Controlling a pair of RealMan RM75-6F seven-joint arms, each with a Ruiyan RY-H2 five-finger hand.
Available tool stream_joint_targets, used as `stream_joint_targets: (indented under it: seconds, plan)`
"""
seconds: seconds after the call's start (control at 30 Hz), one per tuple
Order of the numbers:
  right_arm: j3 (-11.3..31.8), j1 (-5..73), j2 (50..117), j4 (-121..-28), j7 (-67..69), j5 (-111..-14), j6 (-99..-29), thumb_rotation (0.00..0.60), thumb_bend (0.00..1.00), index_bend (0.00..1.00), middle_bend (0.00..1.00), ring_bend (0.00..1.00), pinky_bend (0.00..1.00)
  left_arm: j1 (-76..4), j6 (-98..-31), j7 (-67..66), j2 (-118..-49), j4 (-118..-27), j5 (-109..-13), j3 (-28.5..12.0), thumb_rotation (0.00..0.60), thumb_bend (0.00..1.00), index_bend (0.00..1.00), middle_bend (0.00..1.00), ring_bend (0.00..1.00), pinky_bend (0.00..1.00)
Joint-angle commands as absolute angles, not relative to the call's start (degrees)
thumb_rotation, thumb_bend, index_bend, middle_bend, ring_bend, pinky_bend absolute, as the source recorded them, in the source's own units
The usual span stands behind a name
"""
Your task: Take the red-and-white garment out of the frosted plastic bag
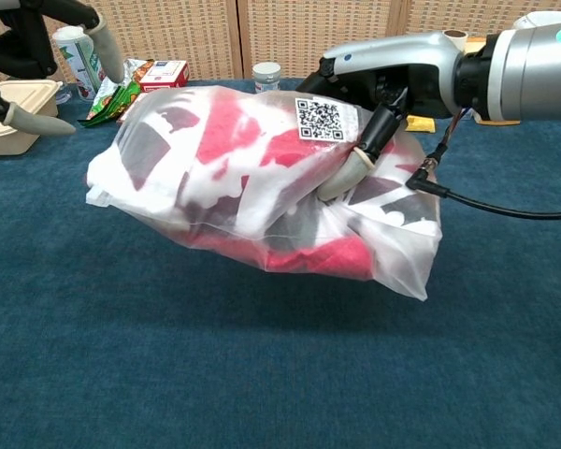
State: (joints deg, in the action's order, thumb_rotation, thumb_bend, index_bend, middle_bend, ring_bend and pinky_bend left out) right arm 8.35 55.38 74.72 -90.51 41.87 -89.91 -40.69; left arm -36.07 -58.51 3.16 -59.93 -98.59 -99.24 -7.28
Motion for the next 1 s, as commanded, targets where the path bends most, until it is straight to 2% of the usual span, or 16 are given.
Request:
stream_joint_targets:
  seconds: [0.03, 0.23, 0.37, 0.8, 1.0]
  plan:
    - [7.68, 55.79, 75.08, -89.7, 43.75, -90.93, -41.3, 0.6, 0.14, 0.81, 0.92, 1.0, 1.0, -38.59, -56.32, 7.23, -60.9, -99.08, -98.58, -7.55, 0.562, 0.2, 0.37, 1.0, 0.95, 0.87]
    - [6.68, 56.28, 75.19, -88.45, 45.83, -92.04, -41.95, 0.6, 0.14, 0.81, 0.92, 1.0, 1.0, -41.15, -54.93, 9.94, -61.63, -99.71, -99.52, -7.11, 0.522, 0.2, 0.37, 1.0, 0.95, 0.87]
    - [6.16, 56.41, 75.2, -87.57, 47.3, -92.2, -42.39, 0.6, 0.14, 0.81, 0.92, 1.0, 1.0, -41.93, -54.53, 10.06, -62.0, -99.93, -100.19, -6.22, 0.516, 0.2, 0.37, 1.0, 0.95, 0.87]
    - [4.42, 56.73, 74.87, -85.4, 51.56, -93.04, -43.99, 0.6, 0.14, 0.81, 0.92, 1.0, 1.0, -42.76, -54.63, 10.54, -61.85, -100.67, -100.8, -3.42, 0.521, 0.2, 0.37, 1.0, 0.95, 0.87]
    - [3.79, 56.62, 74.85, -84.39, 52.77, -92.62, -44.31, 0.6, 0.14, 0.81, 0.92, 1.0, 1.0, -41.73, -56.7, 10.01, -60.57, -101.19, -100.84, -2.5, 0.524, 0.2, 0.37, 1.0, 0.95, 0.87]
